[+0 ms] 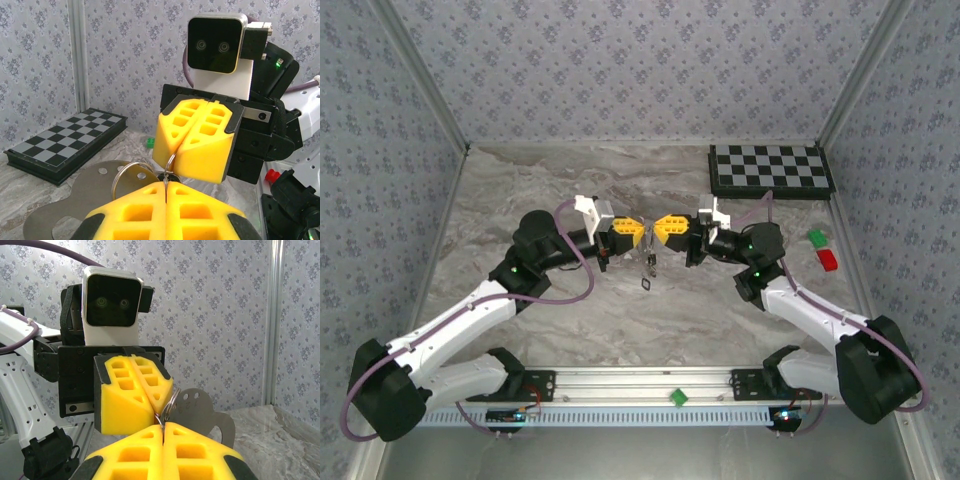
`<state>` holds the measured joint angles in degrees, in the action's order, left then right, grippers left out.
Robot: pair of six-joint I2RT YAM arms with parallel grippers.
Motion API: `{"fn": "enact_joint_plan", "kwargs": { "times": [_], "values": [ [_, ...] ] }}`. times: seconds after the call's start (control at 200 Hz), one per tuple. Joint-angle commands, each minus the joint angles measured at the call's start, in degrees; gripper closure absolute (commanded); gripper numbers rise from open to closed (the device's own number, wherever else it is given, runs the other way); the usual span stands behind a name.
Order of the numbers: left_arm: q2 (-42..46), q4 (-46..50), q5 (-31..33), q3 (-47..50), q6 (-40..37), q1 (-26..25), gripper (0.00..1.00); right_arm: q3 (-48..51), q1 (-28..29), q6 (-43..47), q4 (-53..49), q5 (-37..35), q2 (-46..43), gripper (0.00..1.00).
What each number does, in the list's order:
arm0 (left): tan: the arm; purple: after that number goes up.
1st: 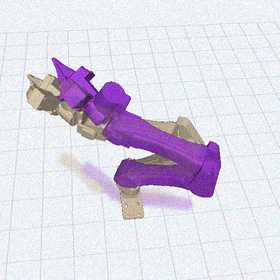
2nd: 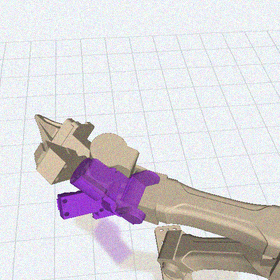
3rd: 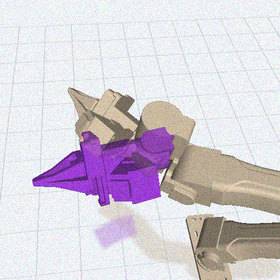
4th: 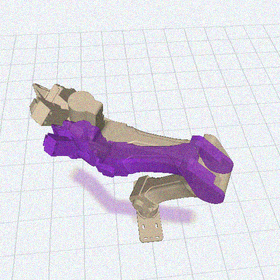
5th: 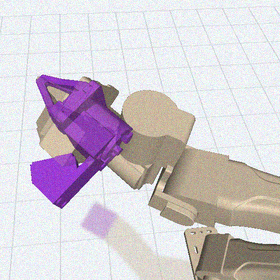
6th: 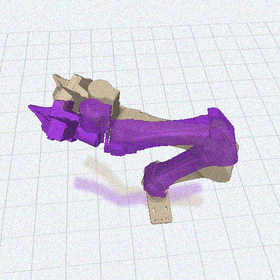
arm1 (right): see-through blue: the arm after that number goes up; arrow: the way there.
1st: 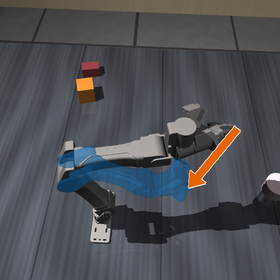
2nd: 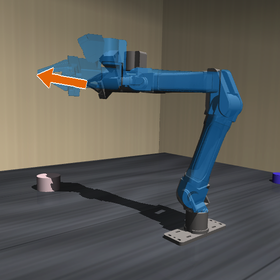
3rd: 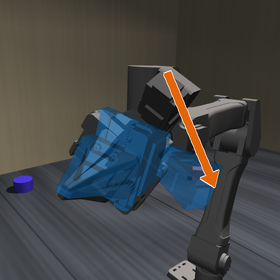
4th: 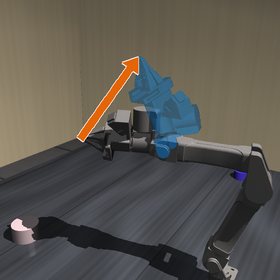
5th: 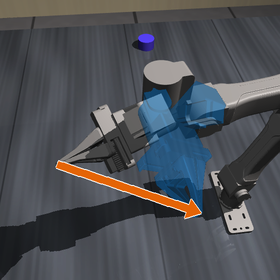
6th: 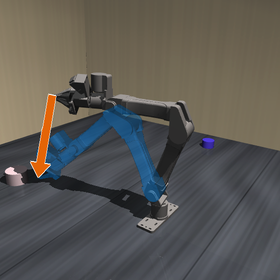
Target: Put the keys on the keyring
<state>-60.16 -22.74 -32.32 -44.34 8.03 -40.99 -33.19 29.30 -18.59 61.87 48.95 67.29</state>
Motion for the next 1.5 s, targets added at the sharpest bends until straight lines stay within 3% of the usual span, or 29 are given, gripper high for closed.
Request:
{"fn": "enact_joint_plan", "kwargs": {
  "times": [0.0,0.805,1.104,1.494],
  "values": [
    [-0.47,-2.36,-1.24,-2.41,-0.48,-0.25,1.00,-2.04,1.13,-0.10,0.57,3.29,0.39,1.00],
    [1.45,-1.89,1.55,-1.63,-1.31,-0.07,1.00,-0.82,-0.21,0.53,-0.09,0.70,-1.46,1.00],
    [1.29,-2.09,0.47,-1.74,-0.83,-0.06,1.00,-1.20,0.20,0.35,0.19,1.51,-0.36,1.00],
    [1.80,-1.43,-2.40,-2.38,0.00,0.54,1.00,2.08,-0.20,4.34,5.56,-3.16,0.12,1.00]
  ]
}}
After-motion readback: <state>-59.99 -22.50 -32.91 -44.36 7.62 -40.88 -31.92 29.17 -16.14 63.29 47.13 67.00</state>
